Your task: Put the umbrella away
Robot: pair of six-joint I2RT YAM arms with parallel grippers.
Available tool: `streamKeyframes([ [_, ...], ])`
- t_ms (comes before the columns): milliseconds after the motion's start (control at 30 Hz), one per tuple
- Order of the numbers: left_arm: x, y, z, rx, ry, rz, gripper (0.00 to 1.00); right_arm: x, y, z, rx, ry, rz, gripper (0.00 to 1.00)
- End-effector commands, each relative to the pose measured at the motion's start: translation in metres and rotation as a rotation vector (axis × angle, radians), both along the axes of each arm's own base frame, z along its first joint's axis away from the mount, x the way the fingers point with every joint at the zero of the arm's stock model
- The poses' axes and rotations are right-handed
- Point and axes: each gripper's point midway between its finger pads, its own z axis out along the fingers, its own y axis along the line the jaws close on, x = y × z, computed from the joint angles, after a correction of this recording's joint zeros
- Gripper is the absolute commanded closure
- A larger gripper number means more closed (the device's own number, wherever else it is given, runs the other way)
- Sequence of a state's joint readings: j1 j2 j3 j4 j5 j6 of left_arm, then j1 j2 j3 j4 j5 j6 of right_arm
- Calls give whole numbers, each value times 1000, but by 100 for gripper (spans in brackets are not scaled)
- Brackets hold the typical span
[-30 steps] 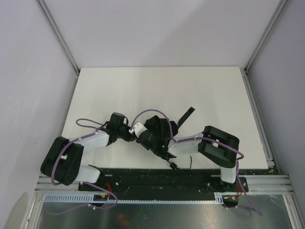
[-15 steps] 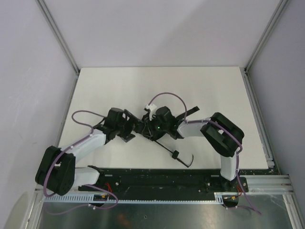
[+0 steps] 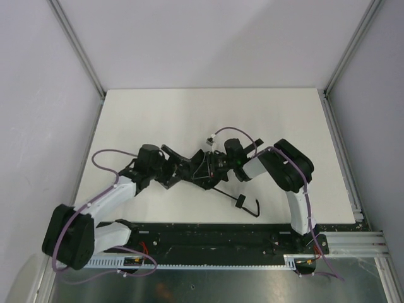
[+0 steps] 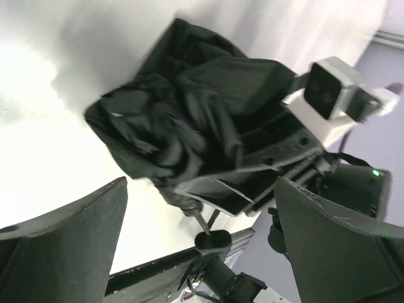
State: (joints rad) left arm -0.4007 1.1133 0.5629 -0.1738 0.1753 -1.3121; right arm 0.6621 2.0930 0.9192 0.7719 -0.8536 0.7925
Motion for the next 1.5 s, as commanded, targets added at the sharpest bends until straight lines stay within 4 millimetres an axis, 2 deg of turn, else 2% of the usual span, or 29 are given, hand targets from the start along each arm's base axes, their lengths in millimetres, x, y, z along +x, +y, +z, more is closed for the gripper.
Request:
streamKeyframes([
  [0, -4, -14, -19, -79, 114, 13, 1, -37, -17, -44, -95, 314, 11, 100],
  [167, 7, -24, -33, -80, 125, 31, 1, -36, -16, -37, -54, 336, 11, 100],
  [400, -6, -24, -77, -64, 224, 72, 3, -37, -15, -31, -21, 344, 20, 100],
  [500, -8, -20, -92, -15, 224, 64, 17, -38, -15, -31, -21, 333, 29, 100],
  [567, -8, -17, -98, 15, 212, 60, 36, -39, -16, -31, -22, 327, 38, 100],
  [667, -7, -14, -98, 44, 171, 51, 71, -39, -16, -31, -30, 305, 42, 100],
  [733, -6, -14, -97, 55, 153, 41, 86, -38, -16, -30, -44, 278, 37, 99],
  [833, -7, -15, -94, 64, 133, 26, 93, -33, -18, -26, -70, 229, 22, 85],
  [900, -9, -17, -91, 72, 125, 20, 98, -28, -20, -21, -110, 175, 9, 72],
  [1000, -10, -16, -88, 88, 119, 16, 100, -19, -26, -8, -191, 39, -17, 46],
  [1067, -11, -17, -84, 91, 113, 16, 100, -13, -30, 3, -263, -79, -41, 33],
  [1200, -15, -15, -81, 112, 145, 22, 100, -7, -37, 24, -411, -347, -84, 18],
  [1300, -19, -14, -82, 127, 187, 25, 100, -8, -35, 35, -503, -540, -111, 13],
  [1467, -24, -16, -86, 124, 245, 27, 100, -14, -19, 31, -641, -788, -148, 7],
])
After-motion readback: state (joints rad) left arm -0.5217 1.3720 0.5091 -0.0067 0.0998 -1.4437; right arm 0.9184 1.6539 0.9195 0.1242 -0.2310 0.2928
